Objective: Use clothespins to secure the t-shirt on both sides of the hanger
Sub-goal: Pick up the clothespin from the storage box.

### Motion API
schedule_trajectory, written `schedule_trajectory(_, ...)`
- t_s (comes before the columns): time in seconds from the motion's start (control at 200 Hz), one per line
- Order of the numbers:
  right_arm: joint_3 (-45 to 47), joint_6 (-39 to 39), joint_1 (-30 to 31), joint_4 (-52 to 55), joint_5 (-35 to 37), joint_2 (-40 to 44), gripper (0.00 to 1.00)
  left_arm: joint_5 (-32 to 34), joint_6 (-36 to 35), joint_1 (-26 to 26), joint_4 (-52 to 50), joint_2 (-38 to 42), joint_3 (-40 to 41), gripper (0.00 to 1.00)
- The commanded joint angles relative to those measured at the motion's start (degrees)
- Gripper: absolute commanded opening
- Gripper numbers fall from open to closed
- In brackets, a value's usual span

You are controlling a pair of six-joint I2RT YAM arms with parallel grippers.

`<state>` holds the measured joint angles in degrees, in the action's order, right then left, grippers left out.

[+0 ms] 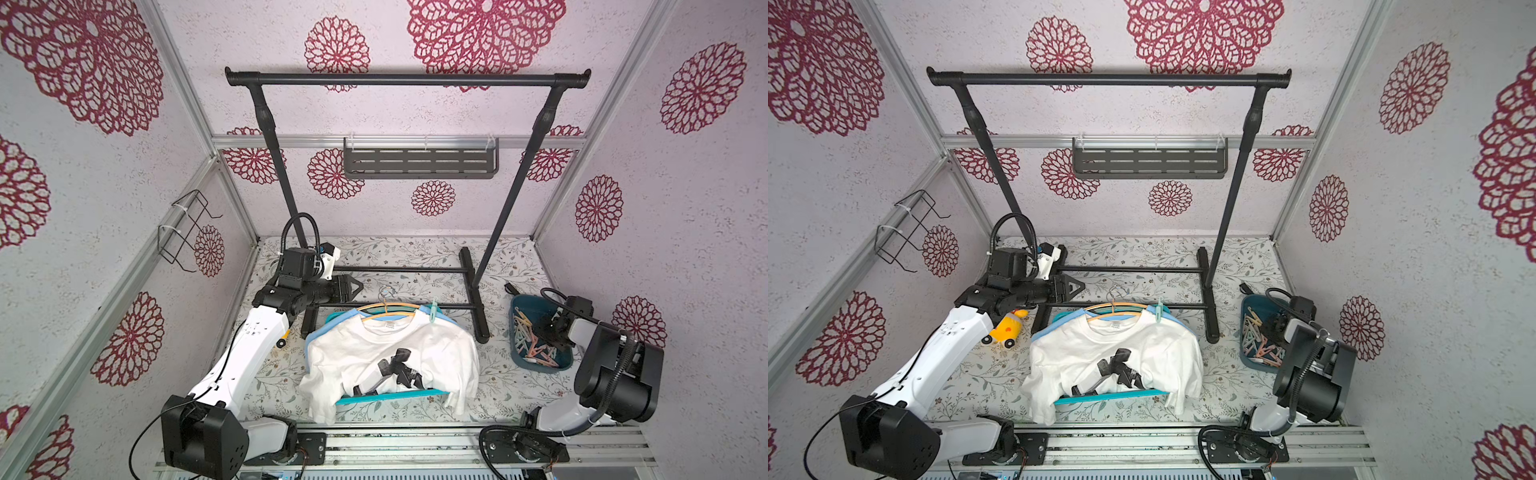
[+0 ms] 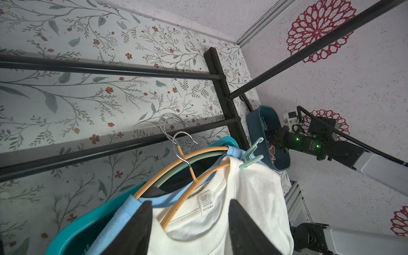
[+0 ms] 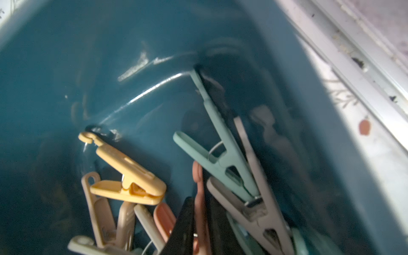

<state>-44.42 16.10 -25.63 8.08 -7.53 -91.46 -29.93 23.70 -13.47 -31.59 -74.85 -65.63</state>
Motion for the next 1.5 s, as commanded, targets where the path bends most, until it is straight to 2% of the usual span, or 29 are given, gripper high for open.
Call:
schedule_trajectory(0.0,-0.8,-0.3,-0.2,-0.4,-0.4,-1.1,0.15,-2.1,0.0,0.4,1.3,-0.6,0.1,0.58)
schedule_trajectory(0.23,-0.1,0.8,0.0,-0.7,-2.2,1.2,0.04,-1.5,0.3,0.3,1.4,0.6,0.3,0.58)
schedule_trajectory(0.47,1.4,2.5,0.9,0.5,-3.6,7.6,0.01,-1.3,0.8,0.0,1.7,2.6,0.3,0.58)
schedule_trajectory(0.736,4.7,5.5,1.8,1.9,-0.2,16.4,0.00,3.9,1.0,-2.2,2.0,6.2,0.7,0.59)
schedule_trajectory(0.826,4.5,5.9,1.9,1.8,-5.6,18.5,0.00,6.9,-0.9,-5.7,1.9,7.8,0.4,0.50)
schedule_trajectory(0.881,4.1,6.2,2.3,2.0,-7.8,19.9,0.00,8.1,-1.6,-8.7,1.8,8.5,0.0,0.49)
schedule_trajectory(1.026,2.5,7.4,4.7,3.8,-10.5,25.9,0.00,12.7,-2.3,-14.6,3.3,9.9,0.7,0.57)
schedule_trajectory(1.141,1.4,10.4,6.5,3.1,-15.6,29.8,0.00,16.2,-3.9,-20.0,4.8,10.6,1.0,0.62)
schedule_trajectory(1.206,1.8,13.0,8.1,1.2,-19.4,32.0,0.00,20.5,-4.2,-23.6,7.2,10.6,1.8,0.64)
schedule_trajectory(1.301,1.5,17.5,12.2,-1.5,-23.9,35.9,0.00,25.6,-5.2,-29.4,12.3,10.2,3.9,0.67)
schedule_trajectory(1.496,2.0,29.9,20.1,-10.4,-25.8,43.2,0.00,30.3,-2.4,-37.2,27.2,7.1,7.9,0.74)
